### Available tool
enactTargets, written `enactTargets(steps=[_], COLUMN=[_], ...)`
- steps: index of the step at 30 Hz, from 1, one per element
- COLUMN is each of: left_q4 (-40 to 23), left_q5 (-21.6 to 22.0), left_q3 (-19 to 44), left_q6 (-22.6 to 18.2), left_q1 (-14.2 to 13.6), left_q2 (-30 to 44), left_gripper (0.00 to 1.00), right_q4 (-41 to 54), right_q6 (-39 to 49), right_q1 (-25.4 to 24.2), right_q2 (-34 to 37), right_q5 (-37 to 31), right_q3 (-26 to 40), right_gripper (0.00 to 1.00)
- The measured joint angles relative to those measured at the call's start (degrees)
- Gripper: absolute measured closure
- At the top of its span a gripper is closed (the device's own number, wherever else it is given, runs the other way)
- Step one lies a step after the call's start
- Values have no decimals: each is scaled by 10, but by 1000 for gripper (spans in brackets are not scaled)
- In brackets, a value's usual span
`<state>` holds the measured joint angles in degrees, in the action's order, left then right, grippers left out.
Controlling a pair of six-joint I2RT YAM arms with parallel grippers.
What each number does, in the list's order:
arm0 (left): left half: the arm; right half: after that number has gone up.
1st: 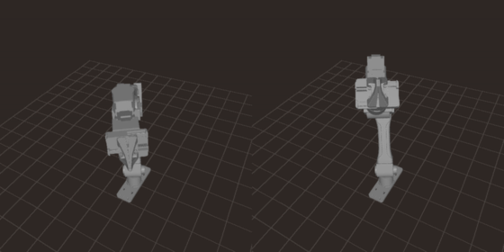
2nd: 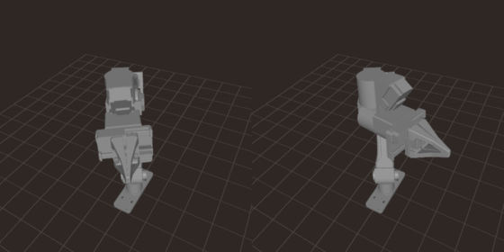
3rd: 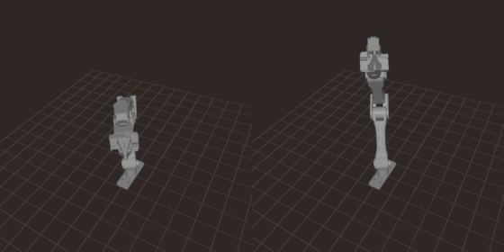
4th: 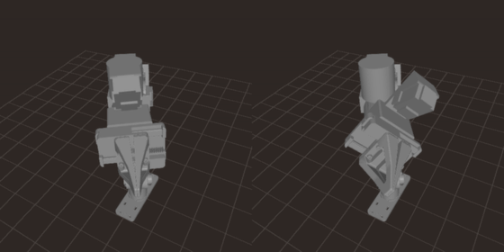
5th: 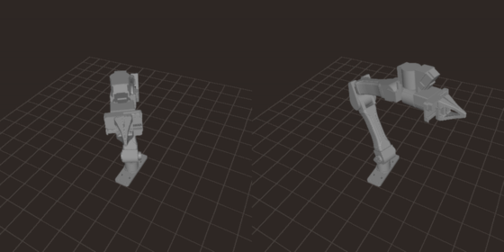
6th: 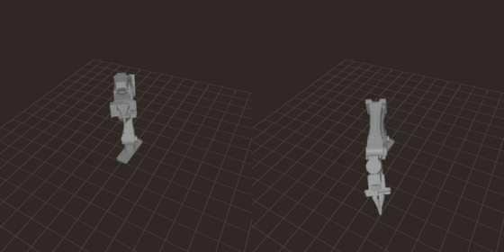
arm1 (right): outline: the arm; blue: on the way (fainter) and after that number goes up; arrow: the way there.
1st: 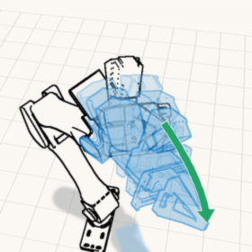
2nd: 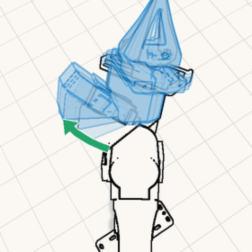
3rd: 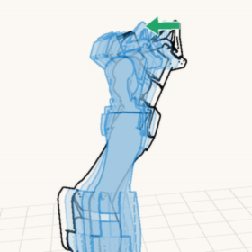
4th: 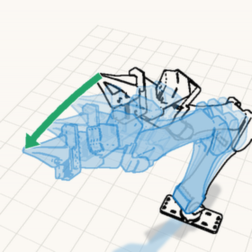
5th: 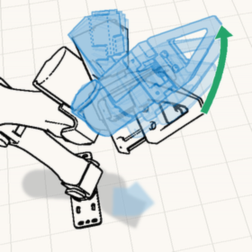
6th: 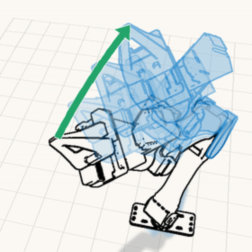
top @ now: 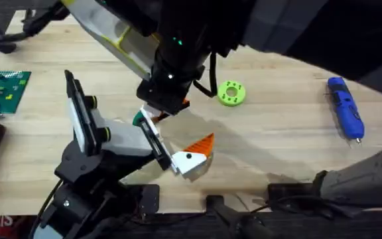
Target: Pick up the gripper from the table and insert it into the empty holder that is missing its gripper. Then pick up a screw, insert it into the mounting hole, and use the screwdriver to tighten it. Finally, clean up the table by picking up the vegetable and placing it into the bucket.
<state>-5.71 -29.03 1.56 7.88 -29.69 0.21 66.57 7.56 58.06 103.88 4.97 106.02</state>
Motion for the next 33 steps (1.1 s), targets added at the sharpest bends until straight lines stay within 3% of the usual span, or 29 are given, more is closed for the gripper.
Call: enactTargets(steps=[1, 3, 8, 9, 11, 12, 19, 27, 33], left_q4=[0, 0, 0, 0, 0, 0, 1, 1, 1], left_q5=[0, 1, 1, 1, 1, 1, 1, 1, 1], left_q3=[0, 0, 0, 0, 0, 0, 0, 0, 0], left_q6=[0, 0, 1, 1, 1, 0, -2, -4, -4], left_q1=[0, 0, 0, 0, 0, 0, 0, 0, 0], left_q2=[0, 0, 0, 0, 0, 0, 0, 0, 0], left_gripper=[14, 14, 15, 14, 14, 14, 14, 15, 14], right_q4=[0, 1, 1, 1, 1, 0, 3, 13, 21], right_q6=[0, 0, 3, 2, 2, 2, -3, -12, -13], right_q1=[0, 0, -1, -4, -12, -17, -30, -89, -106], right_q2=[0, 0, 0, 0, -1, -2, -17, -78, -88], right_q5=[0, -1, -8, -11, -25, -25, -10, 5, 7], right_q3=[0, 0, 0, 0, 0, 0, 0, 0, 0], right_gripper=[953, 771, 420, 331, 62, 25, 8, 8, 8])
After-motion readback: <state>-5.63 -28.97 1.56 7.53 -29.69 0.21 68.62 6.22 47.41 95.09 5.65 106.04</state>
